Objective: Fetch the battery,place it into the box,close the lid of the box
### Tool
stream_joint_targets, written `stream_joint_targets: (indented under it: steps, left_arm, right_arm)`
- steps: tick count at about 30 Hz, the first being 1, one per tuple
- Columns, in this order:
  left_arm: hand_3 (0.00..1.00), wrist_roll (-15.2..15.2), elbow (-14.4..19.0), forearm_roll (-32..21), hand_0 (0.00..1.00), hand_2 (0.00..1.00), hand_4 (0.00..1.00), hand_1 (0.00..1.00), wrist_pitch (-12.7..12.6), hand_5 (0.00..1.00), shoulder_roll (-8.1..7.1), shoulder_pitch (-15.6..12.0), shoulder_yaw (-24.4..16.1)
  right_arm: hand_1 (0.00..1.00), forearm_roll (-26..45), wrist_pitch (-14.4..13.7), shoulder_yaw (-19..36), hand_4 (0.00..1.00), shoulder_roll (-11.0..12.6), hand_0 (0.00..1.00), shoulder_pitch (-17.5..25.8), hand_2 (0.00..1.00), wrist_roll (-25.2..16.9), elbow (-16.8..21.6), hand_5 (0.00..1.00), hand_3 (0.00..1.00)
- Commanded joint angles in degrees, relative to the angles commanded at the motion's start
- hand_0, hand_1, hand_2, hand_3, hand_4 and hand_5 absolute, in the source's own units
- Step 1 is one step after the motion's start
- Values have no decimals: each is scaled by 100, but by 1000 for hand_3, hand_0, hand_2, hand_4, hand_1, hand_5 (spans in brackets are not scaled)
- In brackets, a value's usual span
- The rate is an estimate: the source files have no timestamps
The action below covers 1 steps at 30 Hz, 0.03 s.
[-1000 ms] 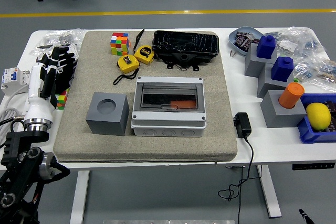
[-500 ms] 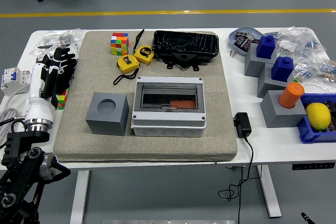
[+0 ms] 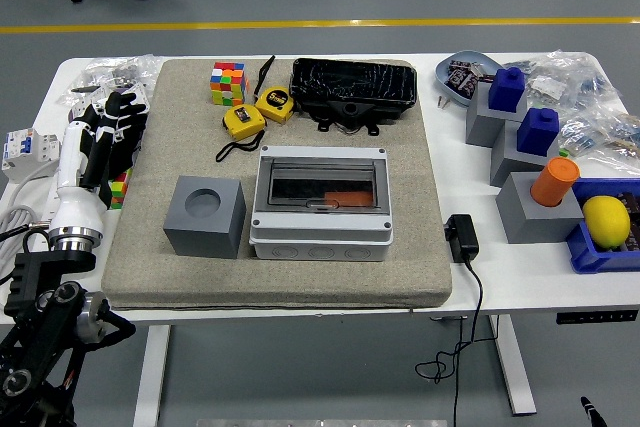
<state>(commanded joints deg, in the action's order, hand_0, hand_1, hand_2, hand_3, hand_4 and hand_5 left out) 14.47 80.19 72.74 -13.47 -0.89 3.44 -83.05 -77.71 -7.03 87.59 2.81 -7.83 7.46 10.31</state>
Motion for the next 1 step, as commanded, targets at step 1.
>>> stream_joint_targets:
  steps: [1]
  left_arm:
    - [628, 0, -2, -1, 584, 606, 915, 616, 0, 841, 0, -1, 1]
  right_arm:
    - [898, -59, 77, -65, 998, 7, 916, -4, 903, 32, 0, 998, 957]
